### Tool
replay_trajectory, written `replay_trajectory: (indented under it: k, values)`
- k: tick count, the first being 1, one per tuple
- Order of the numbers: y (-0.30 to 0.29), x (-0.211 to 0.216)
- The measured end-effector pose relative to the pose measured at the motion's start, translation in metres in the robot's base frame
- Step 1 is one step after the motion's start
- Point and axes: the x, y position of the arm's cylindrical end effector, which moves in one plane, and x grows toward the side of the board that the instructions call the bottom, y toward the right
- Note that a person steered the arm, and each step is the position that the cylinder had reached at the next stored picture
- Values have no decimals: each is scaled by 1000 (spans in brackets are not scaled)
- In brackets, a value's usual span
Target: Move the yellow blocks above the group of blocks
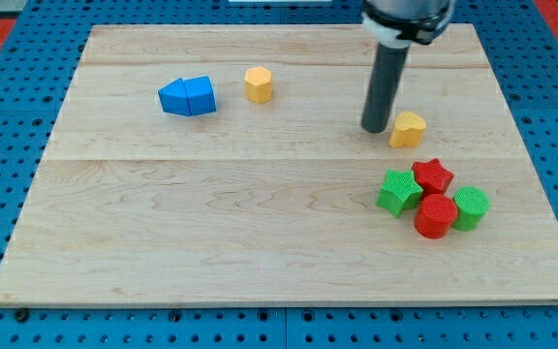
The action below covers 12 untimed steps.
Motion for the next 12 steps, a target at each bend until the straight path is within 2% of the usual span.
replay_trajectory:
  k: [1, 2, 3, 4, 5, 7, 8, 9, 10, 11, 12]
  values:
    - [35, 30]
    - [80, 1]
    - [25, 23]
    - [-100, 19]
    - [-174, -39]
    - [-115, -99]
    - [-155, -107]
    - [-155, -139]
    - [-69, -99]
    - [-27, -87]
    - [-64, -134]
